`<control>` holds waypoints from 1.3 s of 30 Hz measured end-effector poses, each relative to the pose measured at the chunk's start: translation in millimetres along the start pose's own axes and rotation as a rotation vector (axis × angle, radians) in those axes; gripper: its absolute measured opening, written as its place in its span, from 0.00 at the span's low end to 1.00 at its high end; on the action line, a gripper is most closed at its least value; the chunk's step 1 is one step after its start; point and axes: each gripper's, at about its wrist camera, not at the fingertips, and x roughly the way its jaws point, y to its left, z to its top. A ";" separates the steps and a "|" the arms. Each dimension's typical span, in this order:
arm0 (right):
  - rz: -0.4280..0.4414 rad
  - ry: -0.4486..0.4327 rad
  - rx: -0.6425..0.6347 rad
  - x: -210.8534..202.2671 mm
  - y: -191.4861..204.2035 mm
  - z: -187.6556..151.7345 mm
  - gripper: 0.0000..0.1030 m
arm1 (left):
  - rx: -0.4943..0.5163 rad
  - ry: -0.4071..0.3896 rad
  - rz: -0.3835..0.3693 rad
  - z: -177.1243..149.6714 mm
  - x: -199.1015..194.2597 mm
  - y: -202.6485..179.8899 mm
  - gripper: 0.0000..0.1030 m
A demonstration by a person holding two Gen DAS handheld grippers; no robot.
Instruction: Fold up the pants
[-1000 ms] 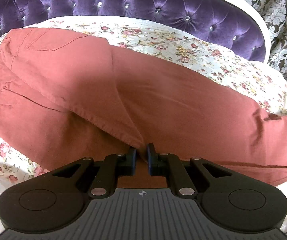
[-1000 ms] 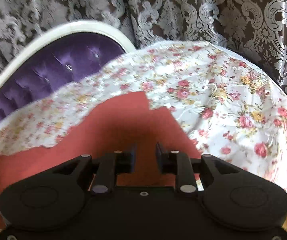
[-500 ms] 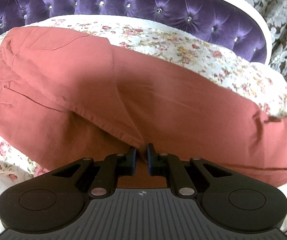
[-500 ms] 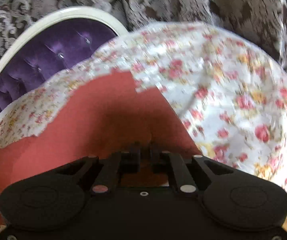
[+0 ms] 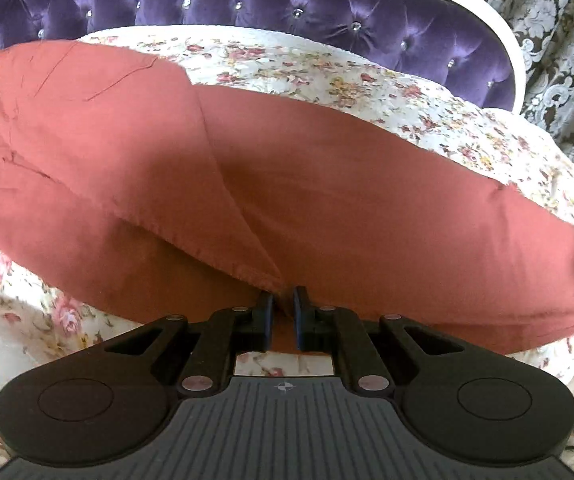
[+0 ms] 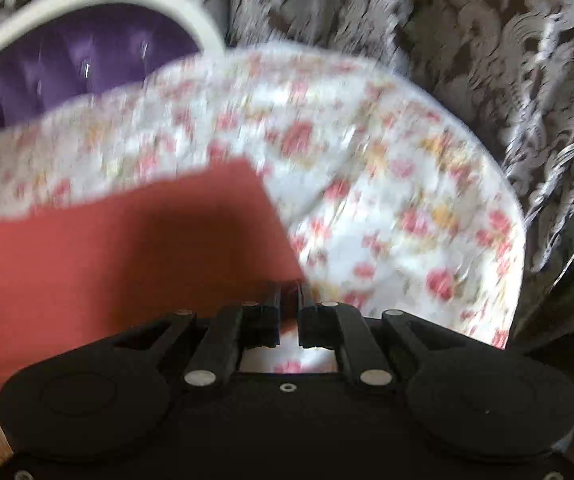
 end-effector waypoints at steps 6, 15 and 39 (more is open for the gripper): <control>0.031 -0.108 0.069 -28.2 -5.3 15.2 0.25 | 0.012 0.006 -0.004 1.1 -0.5 0.4 0.10; 0.212 -0.118 0.008 -3.5 45.6 50.6 0.25 | 0.020 0.033 -0.022 -8.9 -4.1 -2.7 0.10; 0.747 -0.256 -0.620 -103.2 337.4 4.5 0.33 | -0.196 -0.081 0.316 89.4 -18.4 214.3 0.10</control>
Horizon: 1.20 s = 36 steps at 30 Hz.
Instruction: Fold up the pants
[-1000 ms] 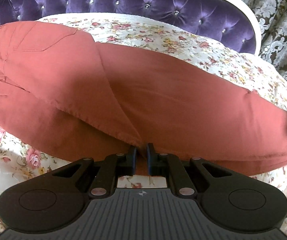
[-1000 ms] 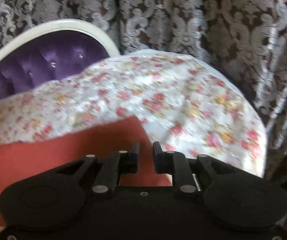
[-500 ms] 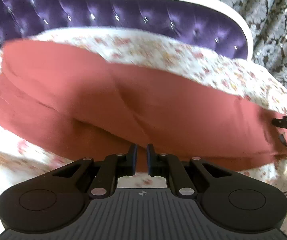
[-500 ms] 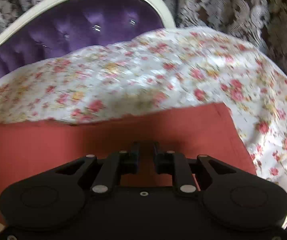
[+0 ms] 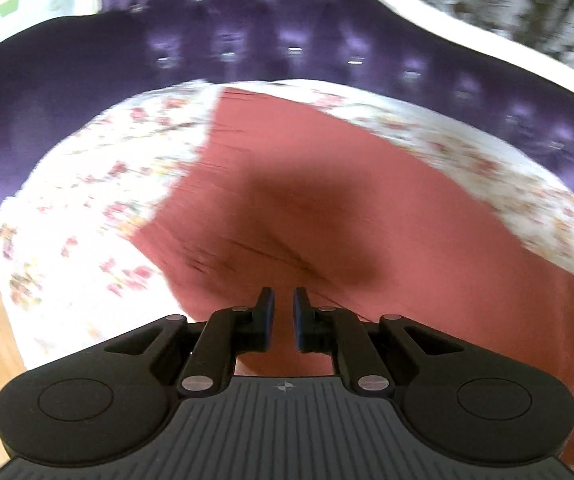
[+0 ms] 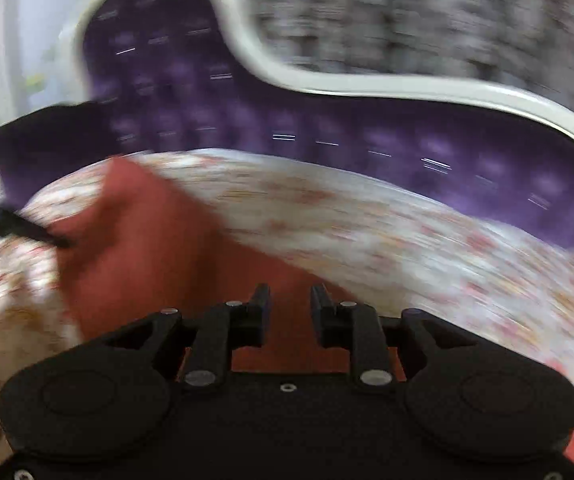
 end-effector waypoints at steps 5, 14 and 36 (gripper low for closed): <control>0.164 0.006 -0.158 47.2 77.2 18.0 0.33 | -0.038 0.035 0.047 20.2 36.3 44.7 0.10; 0.242 0.008 -0.313 125.7 158.3 34.4 0.42 | -0.073 0.078 -0.085 23.8 47.1 79.6 0.09; 0.440 0.034 -0.232 113.5 184.2 54.3 0.09 | -0.116 -0.122 0.007 37.8 -25.3 120.5 0.10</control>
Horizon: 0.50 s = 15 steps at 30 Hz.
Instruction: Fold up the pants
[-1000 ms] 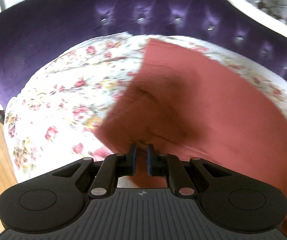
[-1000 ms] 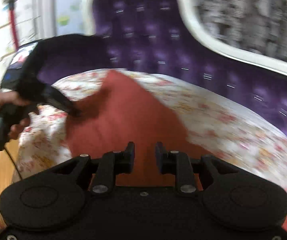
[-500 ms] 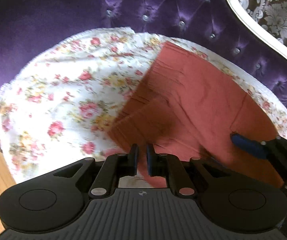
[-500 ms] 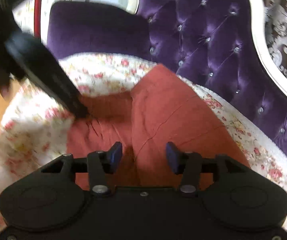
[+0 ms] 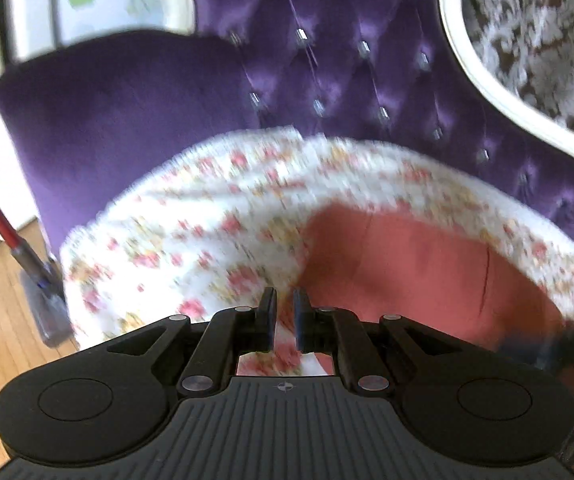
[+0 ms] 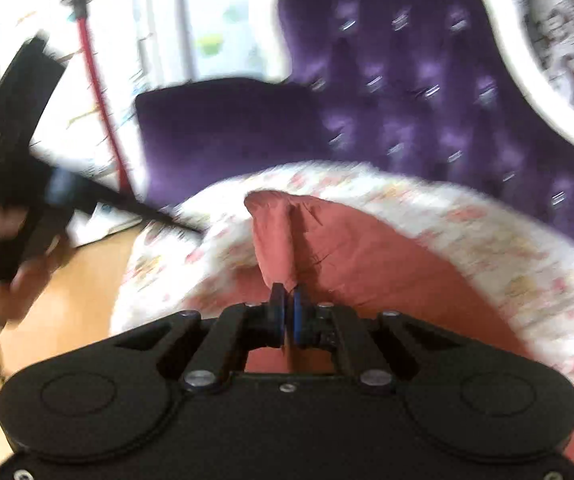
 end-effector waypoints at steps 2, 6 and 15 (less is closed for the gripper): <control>-0.007 0.063 -0.045 19.6 17.1 -15.8 0.10 | -0.008 -0.036 0.025 2.4 -3.9 -4.2 0.10; -0.032 0.128 -0.059 51.2 27.2 -40.8 0.17 | 0.029 0.010 -0.046 1.0 10.1 -23.7 0.10; -0.011 -0.004 0.041 -39.2 -10.5 -27.4 0.40 | 0.139 0.083 -0.180 -14.7 50.4 -77.7 0.10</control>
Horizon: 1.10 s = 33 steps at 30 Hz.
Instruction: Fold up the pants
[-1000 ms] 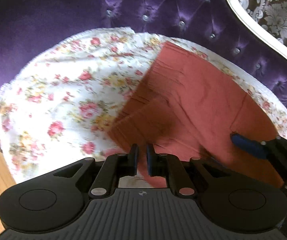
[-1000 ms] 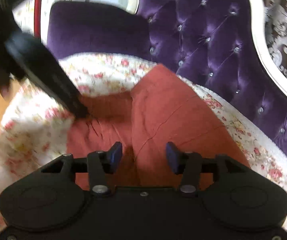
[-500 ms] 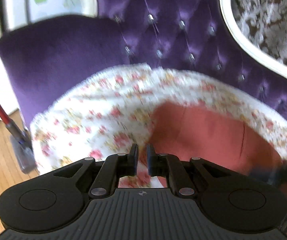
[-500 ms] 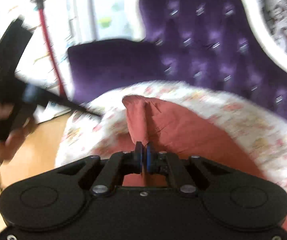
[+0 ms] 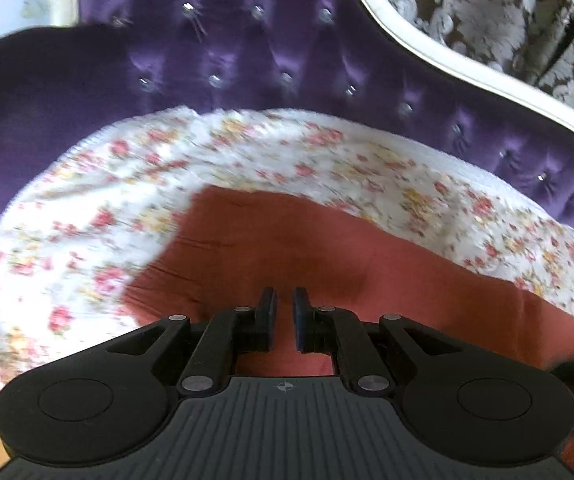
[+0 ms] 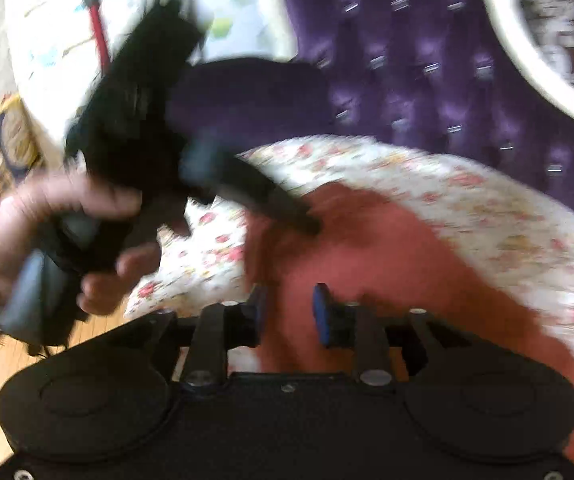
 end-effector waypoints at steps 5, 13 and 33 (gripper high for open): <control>-0.147 -0.055 0.169 -45.0 -76.9 -0.4 0.56 | 0.052 0.117 0.009 -22.2 29.3 1.9 0.10; -0.106 0.094 0.354 -15.3 -165.9 -17.6 0.57 | 0.107 0.111 0.046 -30.6 26.3 -2.2 0.10; -0.282 0.026 -0.344 -39.4 2.8 -90.3 0.13 | 0.243 0.014 -0.056 9.7 24.9 -92.0 0.10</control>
